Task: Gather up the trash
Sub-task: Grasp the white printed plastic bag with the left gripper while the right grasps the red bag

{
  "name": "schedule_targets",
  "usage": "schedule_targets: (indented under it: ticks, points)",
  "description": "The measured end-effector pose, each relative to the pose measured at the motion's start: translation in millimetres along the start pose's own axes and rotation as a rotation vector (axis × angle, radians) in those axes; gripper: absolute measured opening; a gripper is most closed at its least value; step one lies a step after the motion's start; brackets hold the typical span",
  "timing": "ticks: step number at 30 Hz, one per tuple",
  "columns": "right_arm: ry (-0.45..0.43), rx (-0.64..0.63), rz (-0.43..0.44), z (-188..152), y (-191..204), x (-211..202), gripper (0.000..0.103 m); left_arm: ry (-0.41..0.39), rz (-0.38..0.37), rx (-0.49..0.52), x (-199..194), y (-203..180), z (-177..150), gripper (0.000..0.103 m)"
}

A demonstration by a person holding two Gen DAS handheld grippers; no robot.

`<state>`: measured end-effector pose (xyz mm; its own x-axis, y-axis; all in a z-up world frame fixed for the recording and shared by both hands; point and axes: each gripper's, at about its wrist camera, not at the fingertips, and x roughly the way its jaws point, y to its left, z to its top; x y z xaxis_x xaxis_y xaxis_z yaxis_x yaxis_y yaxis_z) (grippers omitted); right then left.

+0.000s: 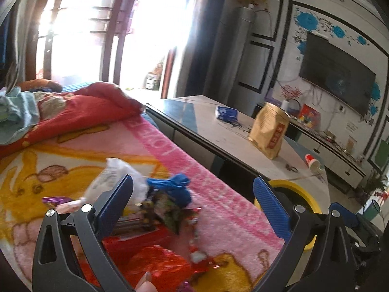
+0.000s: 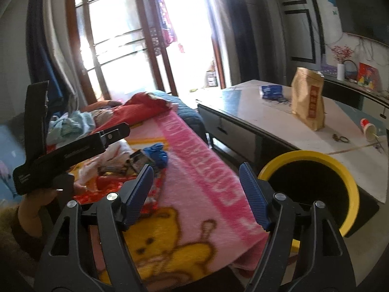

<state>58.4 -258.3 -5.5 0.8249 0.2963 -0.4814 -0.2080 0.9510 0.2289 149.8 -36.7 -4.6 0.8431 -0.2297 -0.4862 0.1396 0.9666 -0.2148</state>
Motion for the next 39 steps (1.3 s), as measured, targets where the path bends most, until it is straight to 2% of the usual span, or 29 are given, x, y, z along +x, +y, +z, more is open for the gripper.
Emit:
schedule_targets:
  ticks: [15, 24, 29, 33, 37, 39]
  points:
    - [0.081, -0.089, 0.153, -8, 65, 30, 0.065, -0.017, 0.139, -0.112, -29, 75, -4, 0.096]
    - [0.188, -0.097, 0.228, -18, 94, 66, 0.065, 0.024, 0.205, -0.176, -35, 121, -18, 0.096]
    - [0.245, -0.098, 0.245, -24, 106, 87, 0.065, 0.074, 0.193, -0.214, -31, 137, -27, 0.095]
    - [0.298, -0.071, 0.247, -29, 108, 102, 0.065, 0.12, 0.153, -0.253, -22, 147, -37, 0.095]
    - [0.334, -0.04, 0.264, -33, 108, 112, 0.063, 0.169, 0.1, -0.314, -12, 155, -46, 0.08]
    - [0.349, -0.028, 0.277, -34, 109, 114, 0.056, 0.185, 0.088, -0.339, -9, 159, -49, 0.074]
